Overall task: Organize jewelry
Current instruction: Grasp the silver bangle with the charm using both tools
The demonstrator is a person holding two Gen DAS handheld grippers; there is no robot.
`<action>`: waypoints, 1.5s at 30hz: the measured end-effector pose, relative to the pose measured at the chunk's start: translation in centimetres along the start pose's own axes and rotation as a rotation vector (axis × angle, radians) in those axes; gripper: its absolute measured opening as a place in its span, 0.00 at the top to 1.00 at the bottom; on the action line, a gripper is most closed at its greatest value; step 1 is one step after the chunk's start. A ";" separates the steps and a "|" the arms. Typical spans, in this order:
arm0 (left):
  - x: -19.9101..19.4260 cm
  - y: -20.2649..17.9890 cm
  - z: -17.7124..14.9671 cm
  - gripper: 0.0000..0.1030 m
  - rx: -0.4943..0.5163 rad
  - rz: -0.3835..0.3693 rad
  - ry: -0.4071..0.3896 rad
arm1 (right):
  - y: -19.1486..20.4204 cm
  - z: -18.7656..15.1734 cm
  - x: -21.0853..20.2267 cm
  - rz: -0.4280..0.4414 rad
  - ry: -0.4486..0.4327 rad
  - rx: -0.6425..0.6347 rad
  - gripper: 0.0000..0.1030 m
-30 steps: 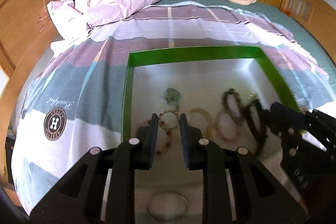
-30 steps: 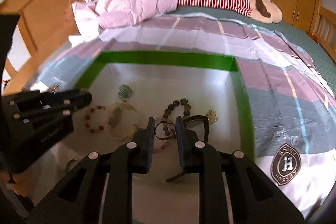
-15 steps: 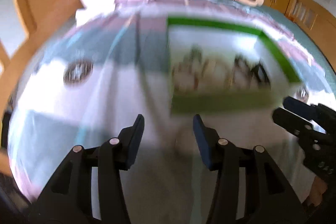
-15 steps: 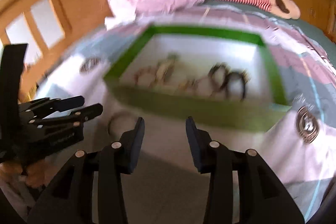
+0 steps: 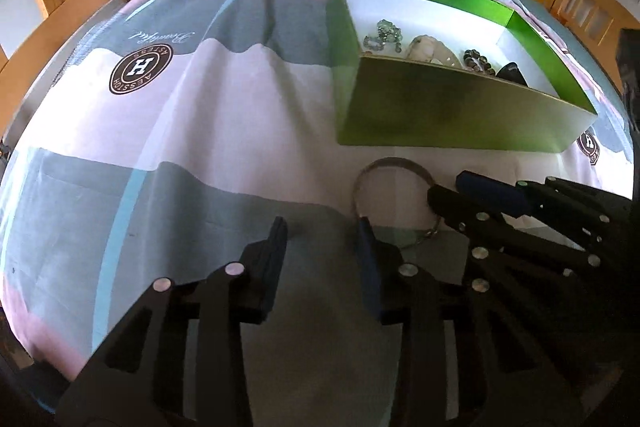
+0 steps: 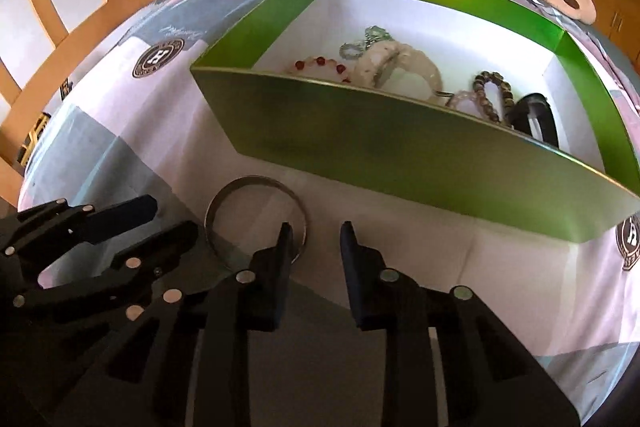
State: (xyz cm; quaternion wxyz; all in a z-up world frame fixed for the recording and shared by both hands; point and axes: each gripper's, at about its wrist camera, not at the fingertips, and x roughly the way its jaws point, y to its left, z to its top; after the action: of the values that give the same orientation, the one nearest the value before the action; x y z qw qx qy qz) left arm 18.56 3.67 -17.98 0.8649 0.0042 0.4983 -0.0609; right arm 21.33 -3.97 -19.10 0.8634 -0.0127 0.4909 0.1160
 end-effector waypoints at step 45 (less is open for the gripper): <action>-2.0 -8.3 -5.7 0.90 0.263 -0.160 0.096 | -2.1 -7.9 -4.7 0.021 0.000 -0.085 0.90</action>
State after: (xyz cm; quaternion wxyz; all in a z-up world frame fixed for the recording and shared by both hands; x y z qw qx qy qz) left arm 11.75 -4.03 -18.72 0.8243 0.0807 0.5256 -0.1943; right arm 12.79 -7.92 -19.34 0.8608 -0.0440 0.4856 0.1457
